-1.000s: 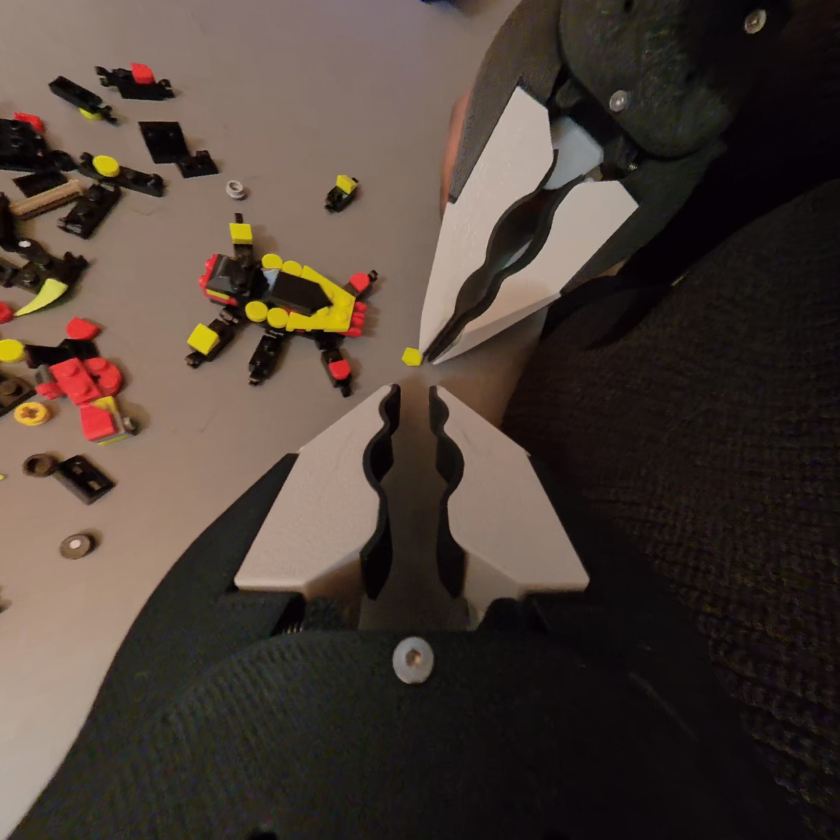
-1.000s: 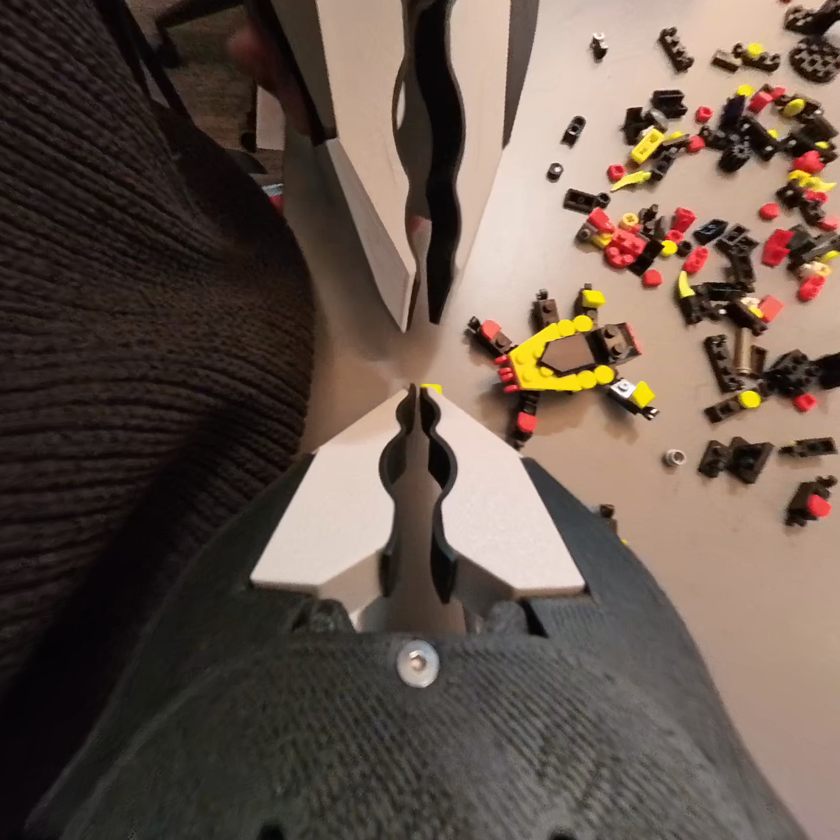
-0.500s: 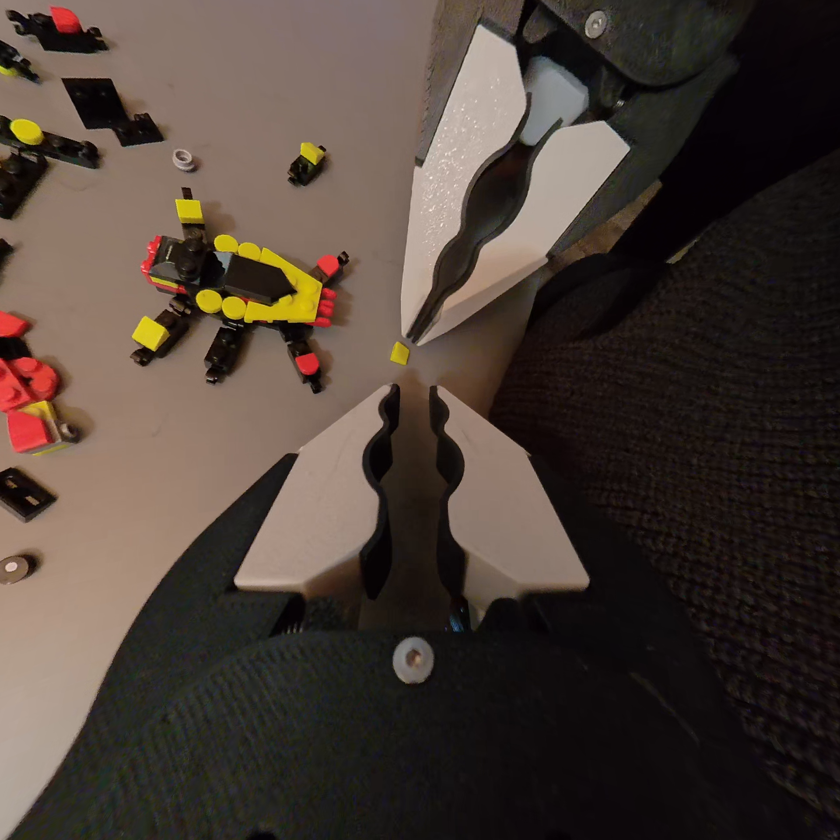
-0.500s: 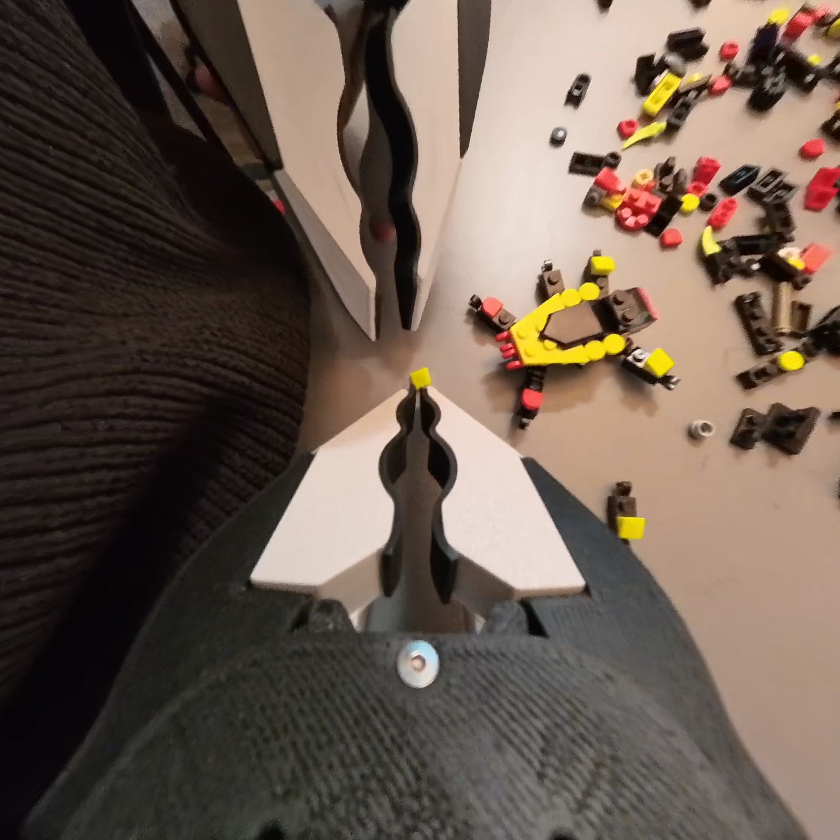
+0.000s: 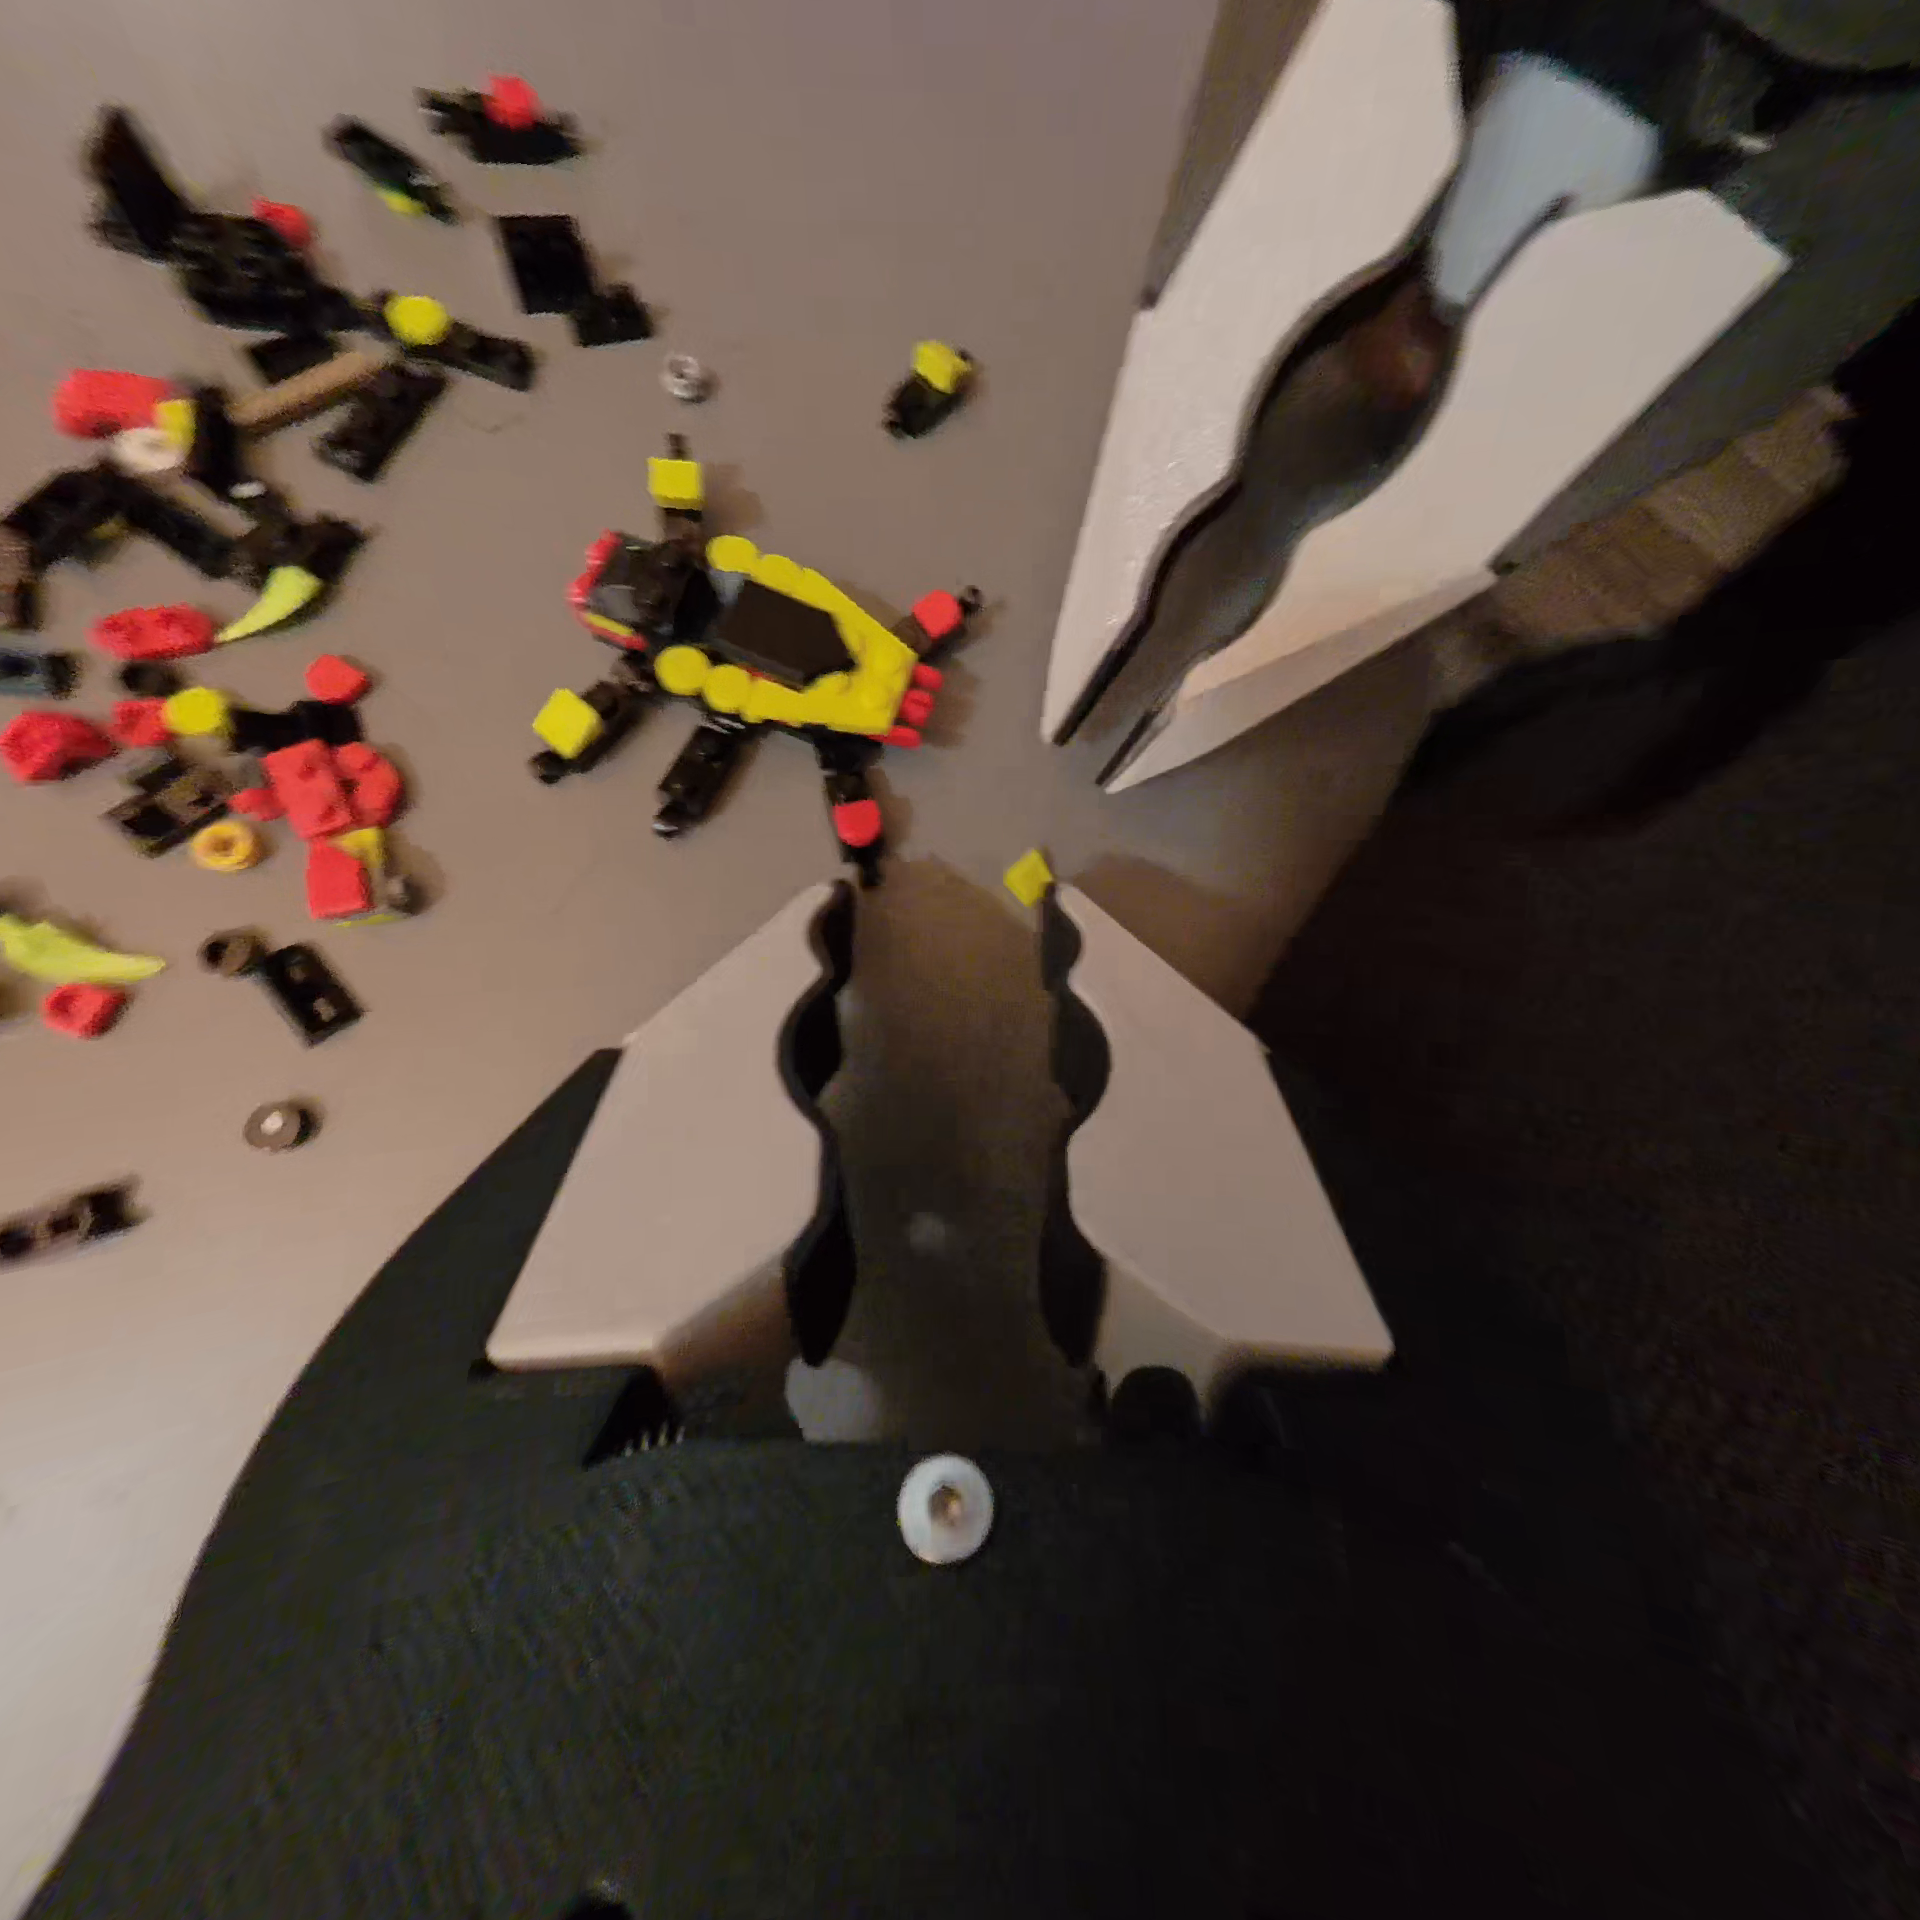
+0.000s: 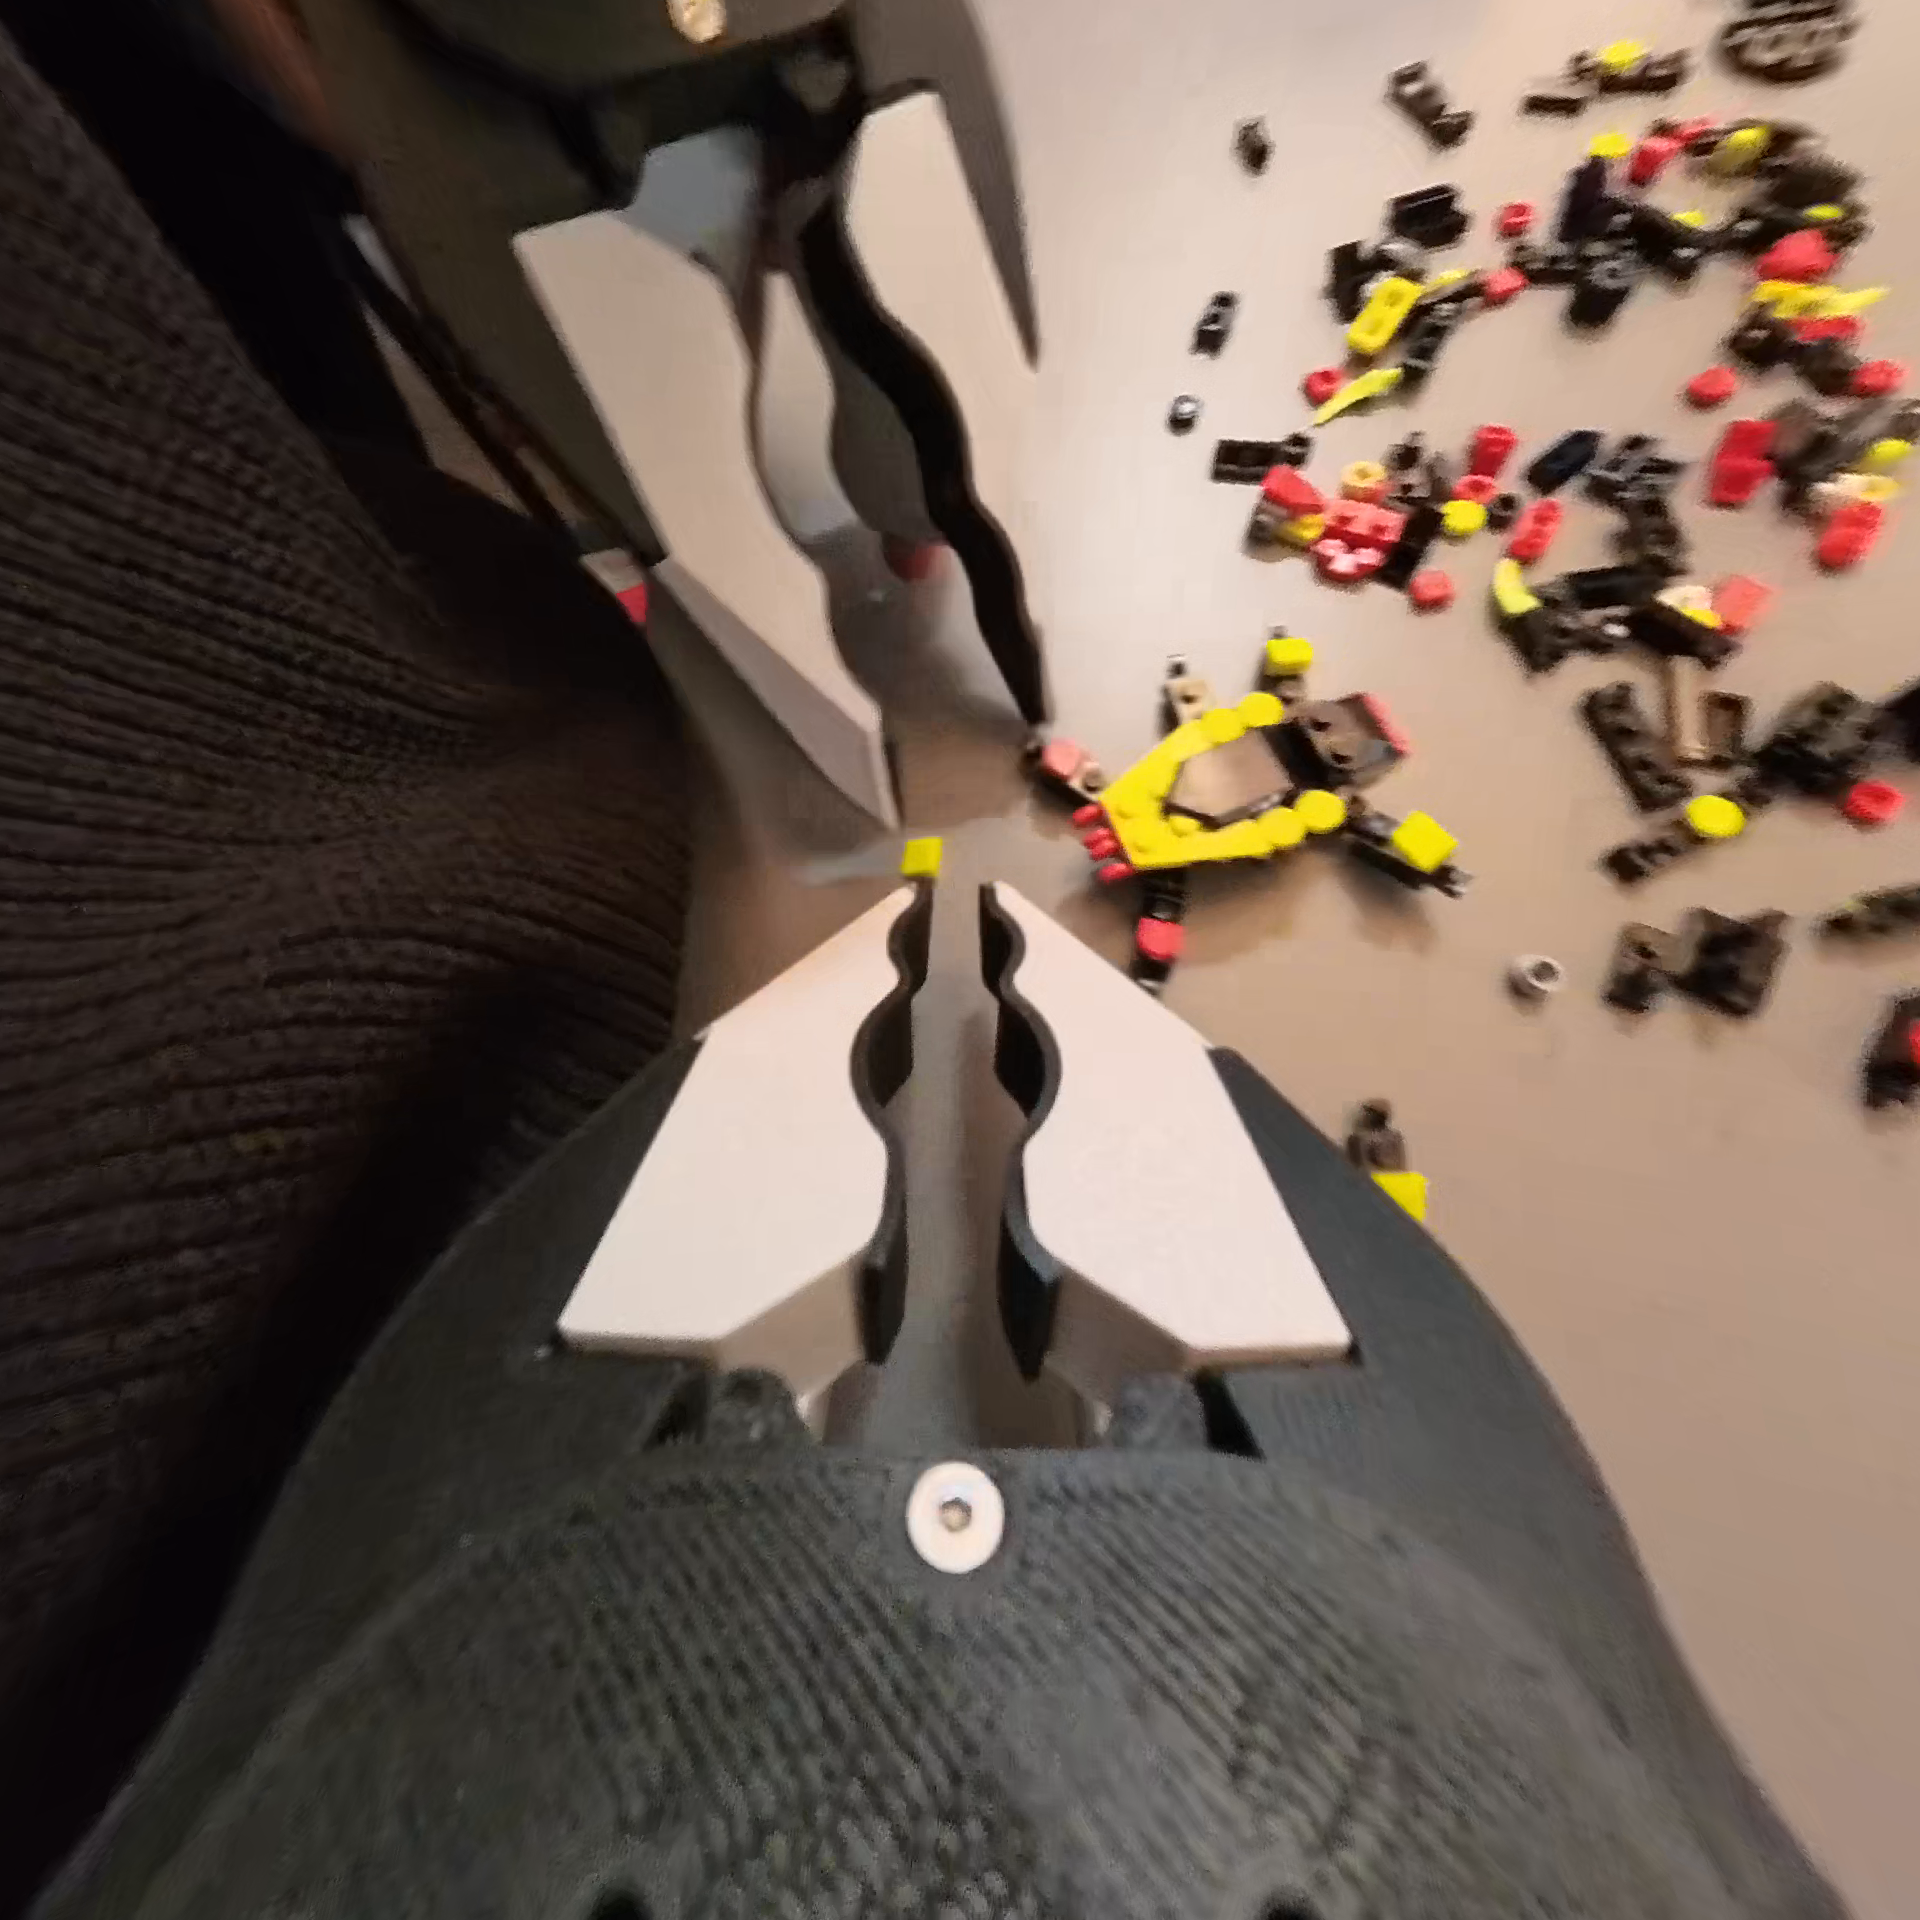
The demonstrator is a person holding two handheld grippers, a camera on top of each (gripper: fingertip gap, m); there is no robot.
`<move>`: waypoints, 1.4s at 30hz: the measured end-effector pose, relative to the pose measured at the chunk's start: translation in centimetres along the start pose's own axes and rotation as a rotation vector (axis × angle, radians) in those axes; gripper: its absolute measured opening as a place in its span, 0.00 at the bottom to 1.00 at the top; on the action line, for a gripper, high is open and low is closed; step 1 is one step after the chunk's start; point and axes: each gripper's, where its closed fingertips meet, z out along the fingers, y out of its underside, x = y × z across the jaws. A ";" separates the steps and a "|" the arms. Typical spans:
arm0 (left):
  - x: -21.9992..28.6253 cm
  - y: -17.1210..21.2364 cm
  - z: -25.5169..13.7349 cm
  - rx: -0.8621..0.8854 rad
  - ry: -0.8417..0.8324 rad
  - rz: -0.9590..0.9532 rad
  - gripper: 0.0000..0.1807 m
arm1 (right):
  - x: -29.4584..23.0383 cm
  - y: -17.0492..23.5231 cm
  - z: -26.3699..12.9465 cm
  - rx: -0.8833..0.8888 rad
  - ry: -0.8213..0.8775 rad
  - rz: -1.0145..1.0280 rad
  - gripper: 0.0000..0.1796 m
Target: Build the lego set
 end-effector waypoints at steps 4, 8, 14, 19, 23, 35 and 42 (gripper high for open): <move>0.1 -0.6 -0.7 0.092 -0.205 -0.068 0.25 | 1.5 -0.2 -1.0 0.030 0.071 0.032 0.04; 0.5 -0.3 -1.5 0.166 -0.409 -0.041 0.15 | 1.6 -0.1 -1.2 0.029 0.081 0.018 0.04; 1.2 0.2 -0.4 0.186 -0.408 -0.144 0.10 | 1.8 0.1 -1.5 0.008 0.091 -0.018 0.04; 1.2 0.4 0.5 0.147 -0.382 -0.195 0.13 | 2.7 -0.4 -2.3 0.026 0.118 -0.028 0.05; 1.2 0.1 0.9 0.140 -0.390 -0.185 0.14 | 2.8 -0.5 -2.4 0.028 0.110 -0.026 0.05; 1.2 0.2 1.0 0.145 -0.325 -0.230 0.05 | 3.0 -0.1 -2.1 0.012 0.109 -0.021 0.05; 1.1 0.5 0.9 0.143 -0.329 -0.239 0.07 | 2.9 0.1 -1.8 0.002 0.103 -0.019 0.05</move>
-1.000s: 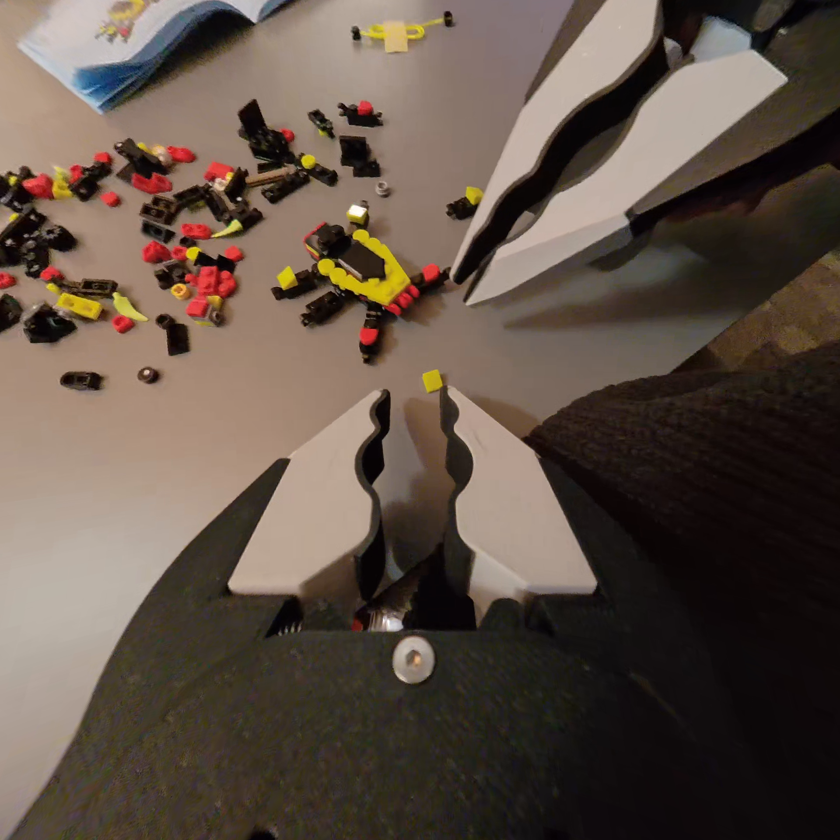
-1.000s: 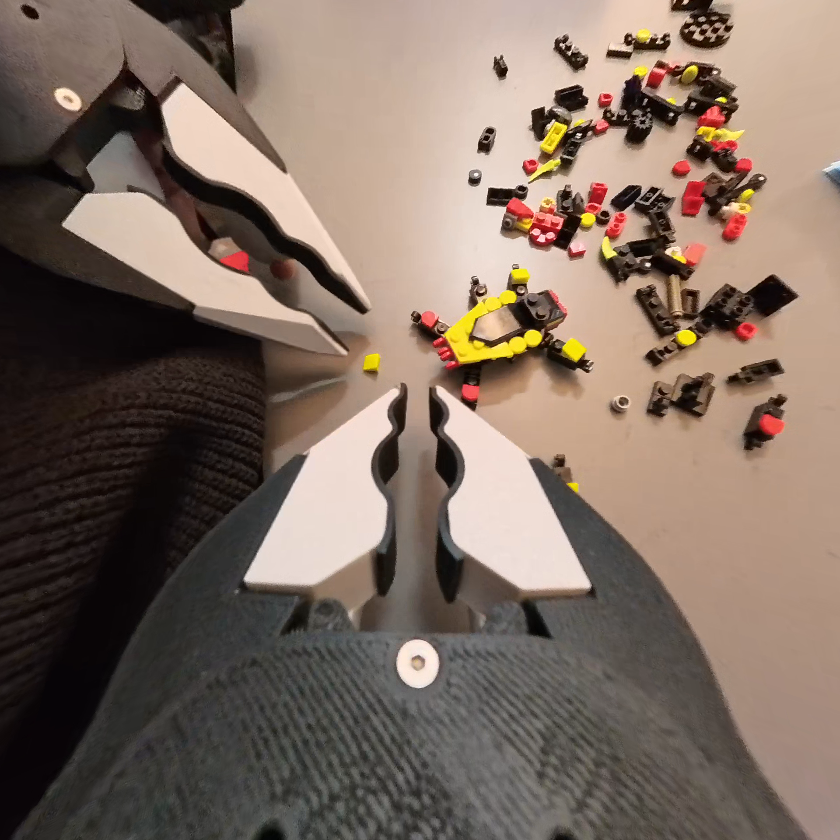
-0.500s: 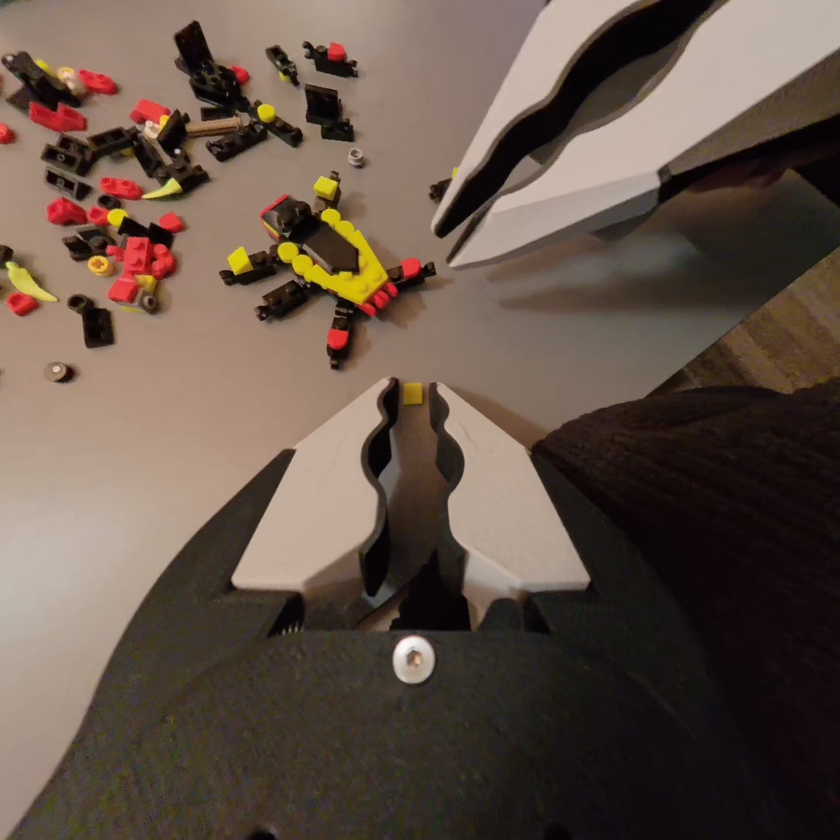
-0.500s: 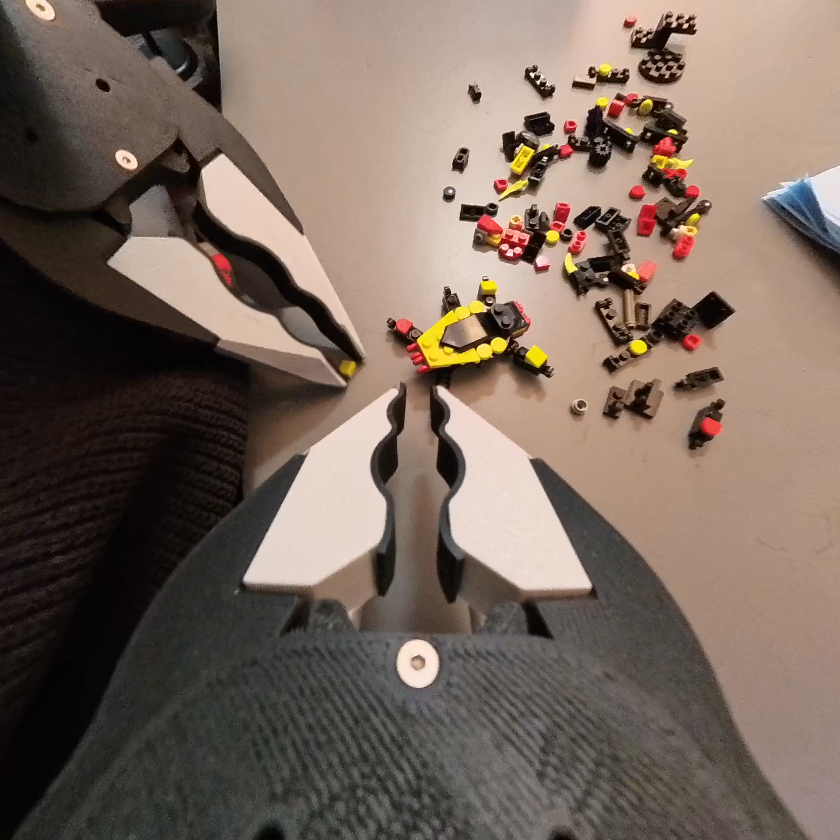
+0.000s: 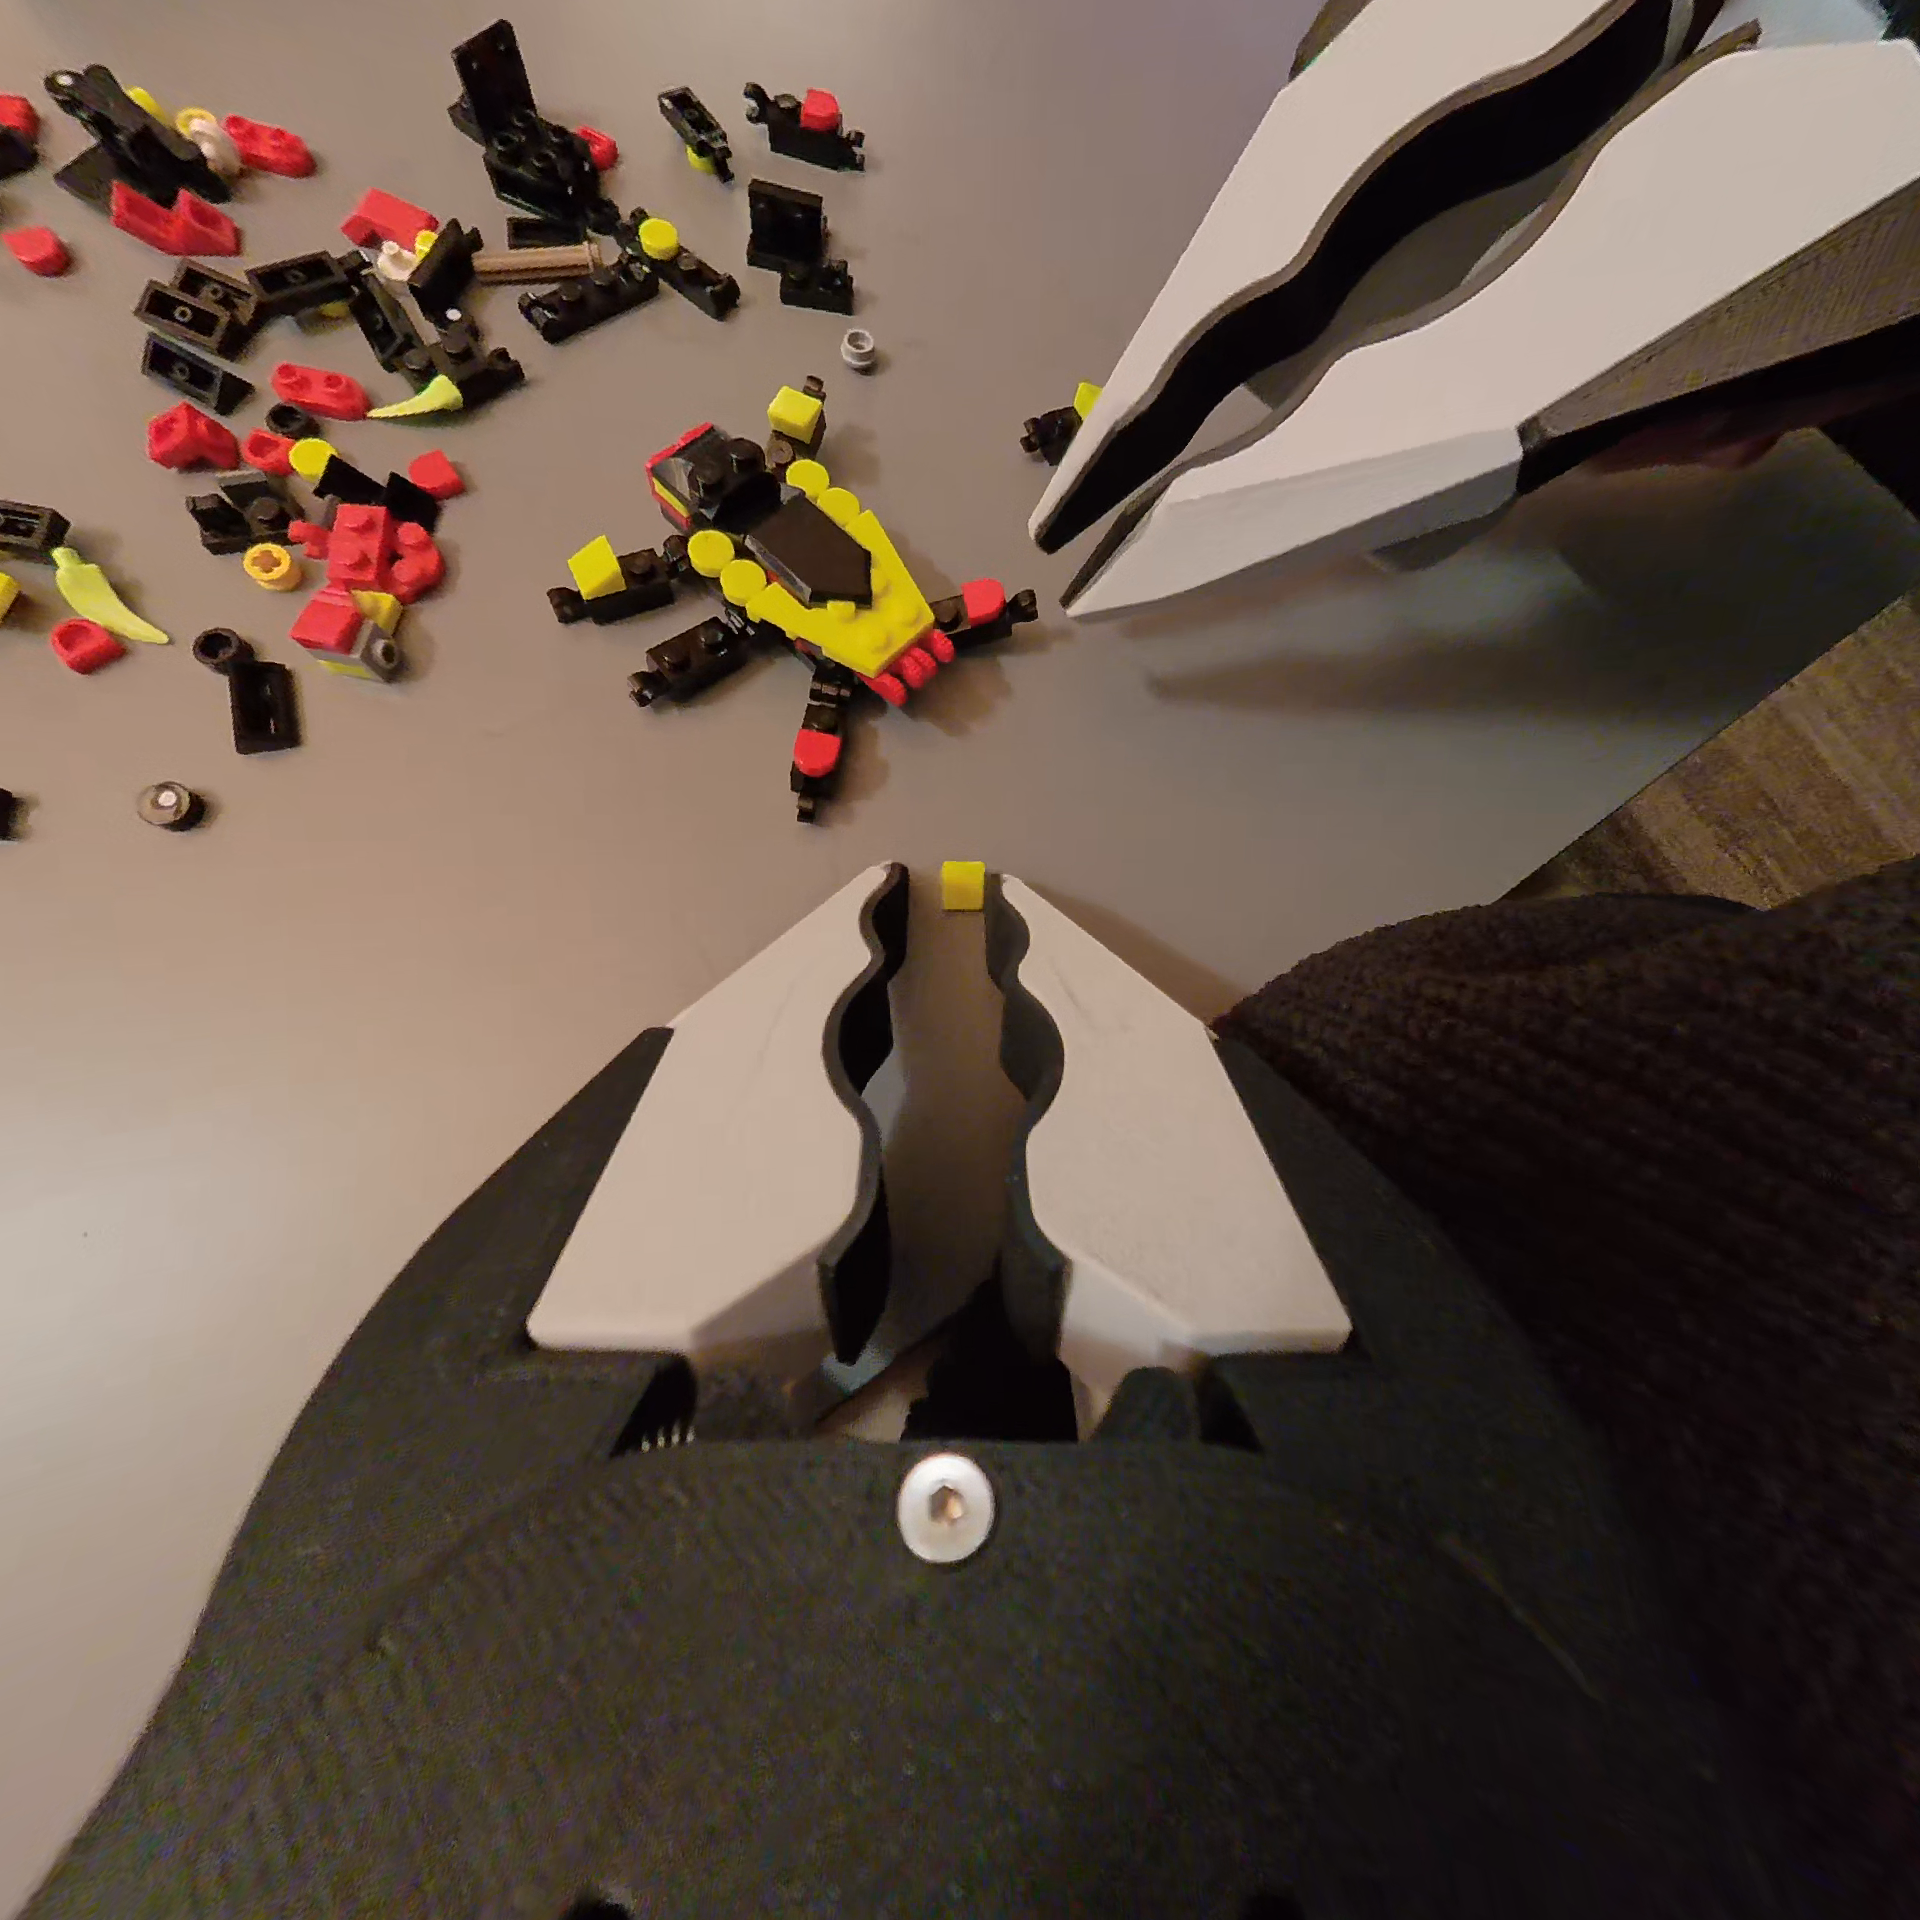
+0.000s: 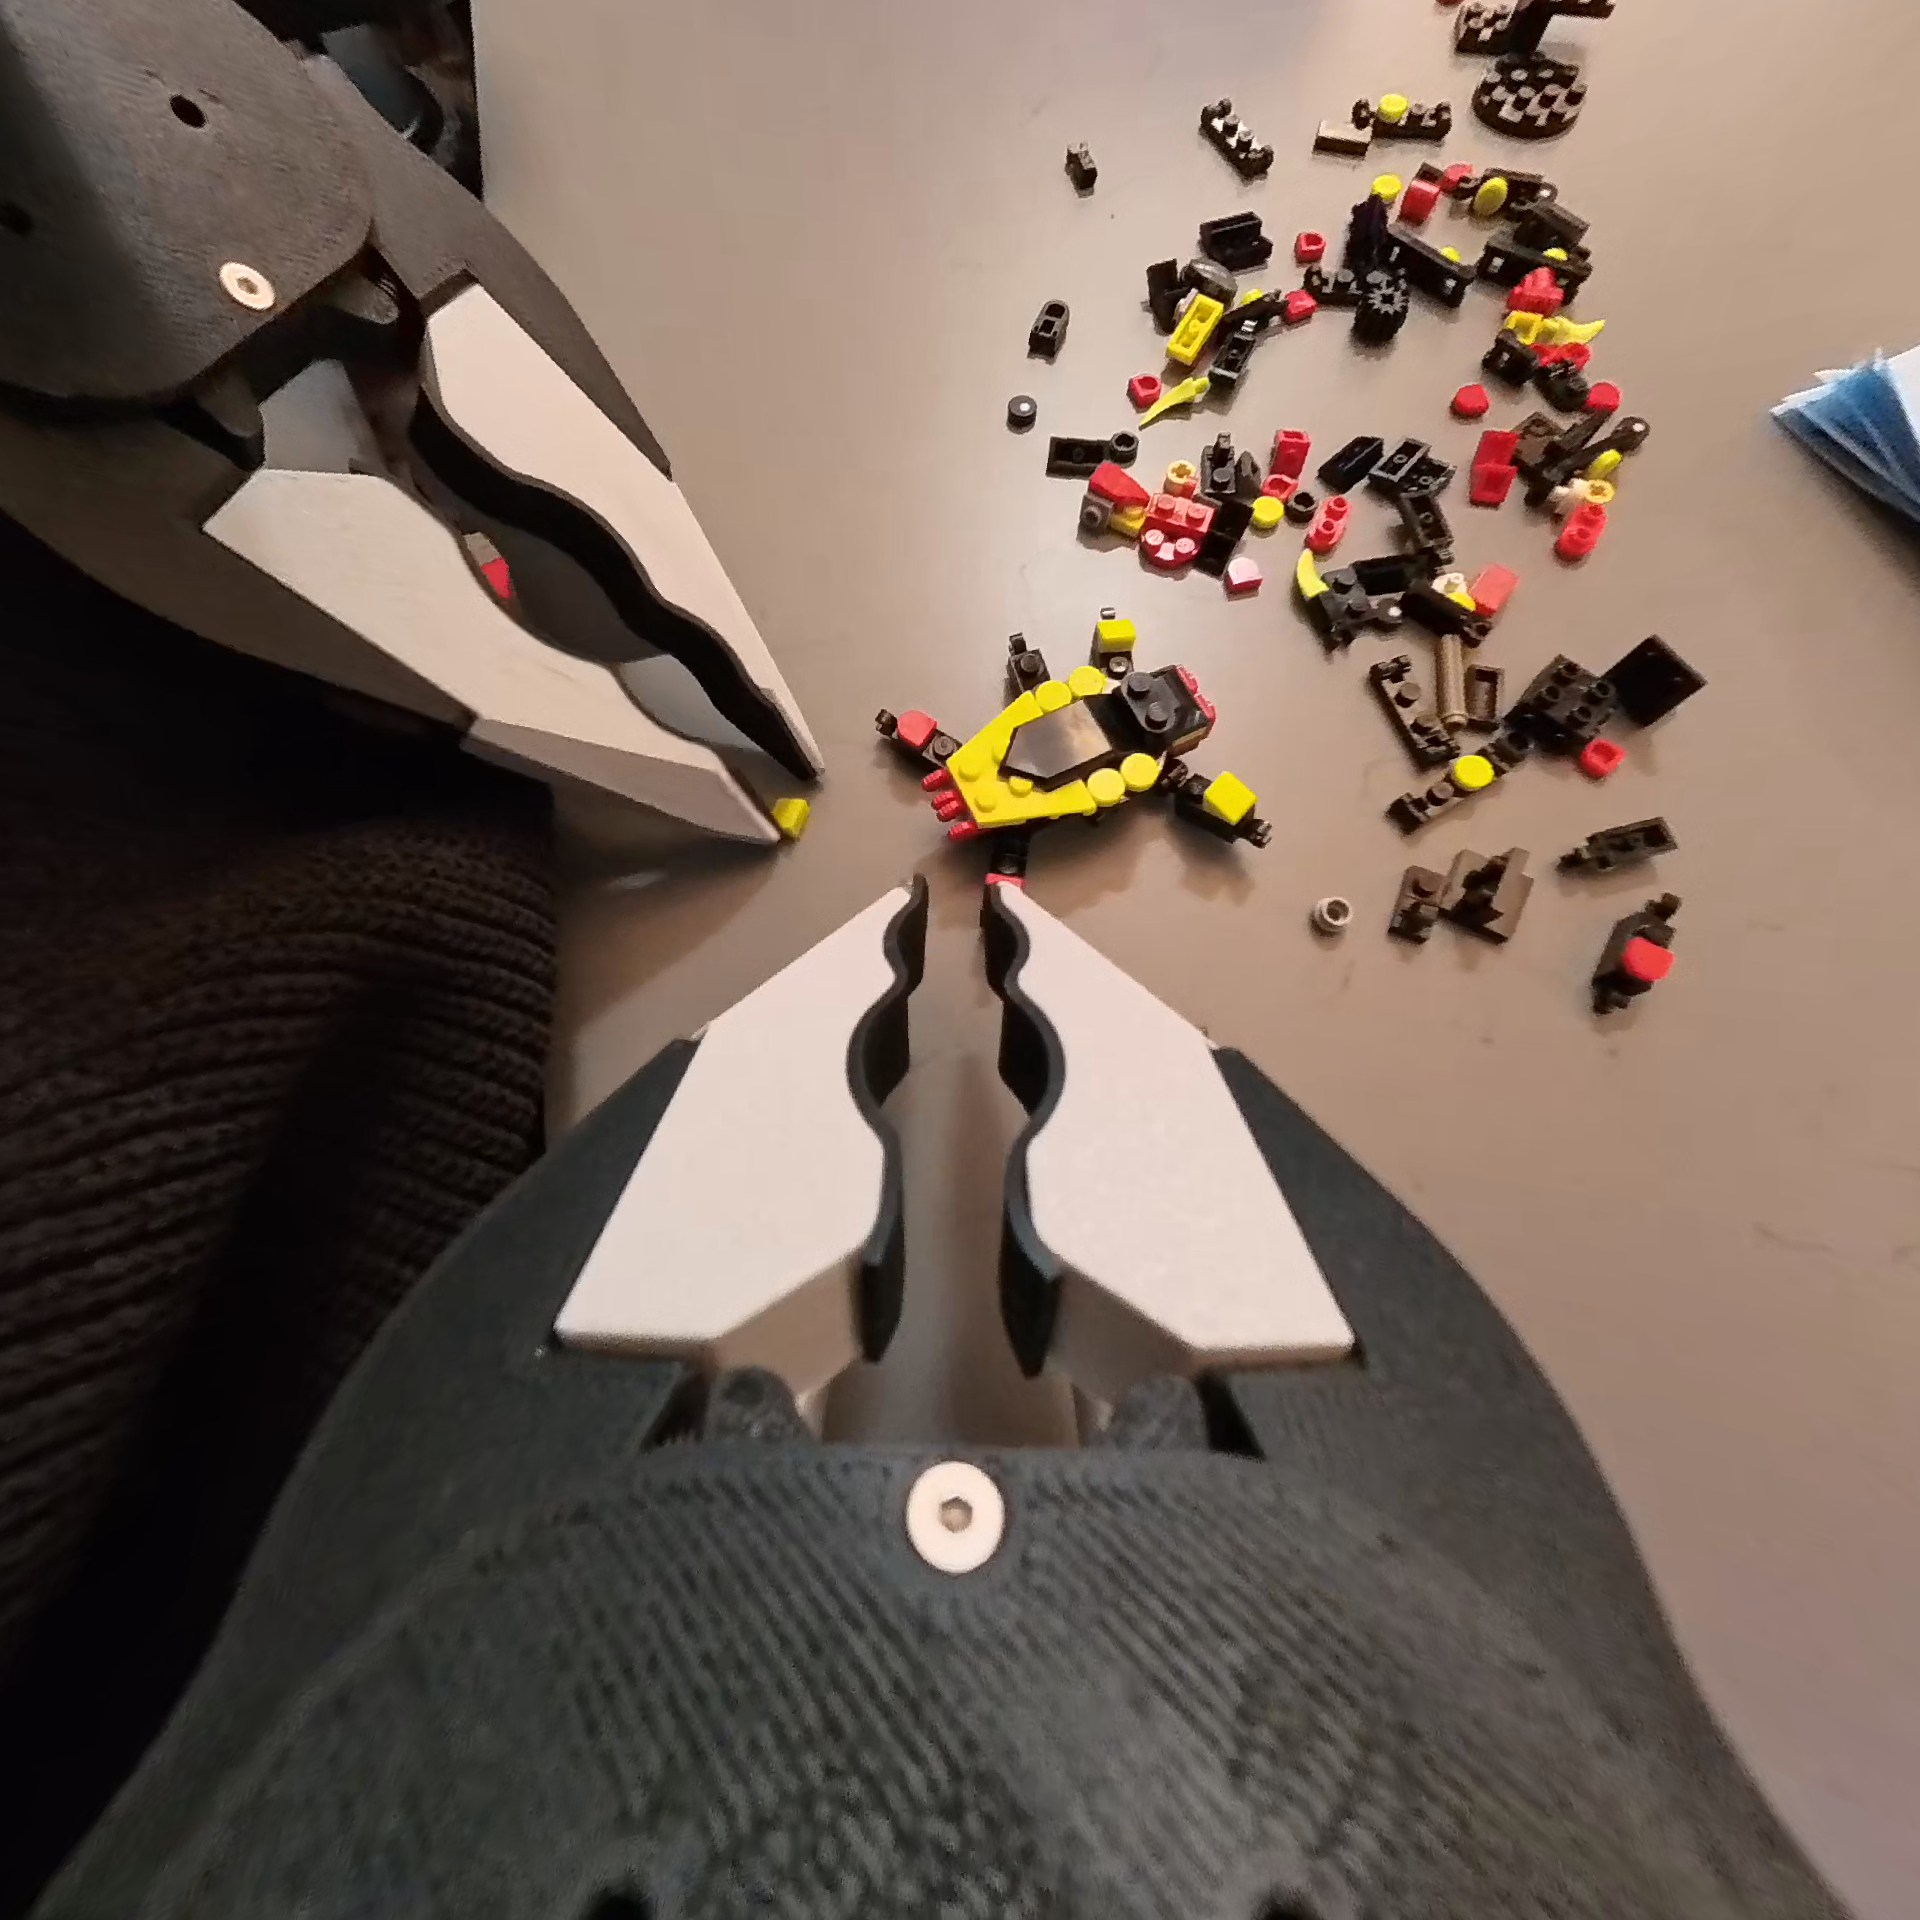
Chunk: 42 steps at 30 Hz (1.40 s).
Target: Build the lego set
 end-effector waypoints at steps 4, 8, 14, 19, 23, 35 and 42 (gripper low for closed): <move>-0.1 0.0 0.0 0.002 0.004 -0.011 0.04 | 0.2 -0.1 -0.1 0.006 0.016 -0.008 0.05; 0.1 -0.1 -0.1 0.001 0.019 -0.008 0.03 | 0.3 -0.4 -0.2 0.022 0.025 -0.010 0.05; -0.9 -2.1 -1.5 0.076 0.068 0.041 0.03 | 0.6 -0.4 -0.3 0.033 0.030 0.006 0.05; -4.4 -4.6 -2.0 0.071 0.142 0.245 0.03 | 0.7 -0.5 -0.2 0.041 0.013 0.031 0.05; -4.9 -5.1 -0.4 0.015 0.282 0.431 0.03 | 1.0 -0.2 0.0 0.029 0.030 0.034 0.05; -5.2 -4.0 1.4 -0.044 0.462 0.469 0.03 | 4.7 -1.7 -1.6 0.167 0.136 0.127 0.00; -4.8 -3.7 1.5 -0.070 0.496 0.439 0.02 | 5.2 -1.5 -1.6 0.173 0.126 0.186 0.00</move>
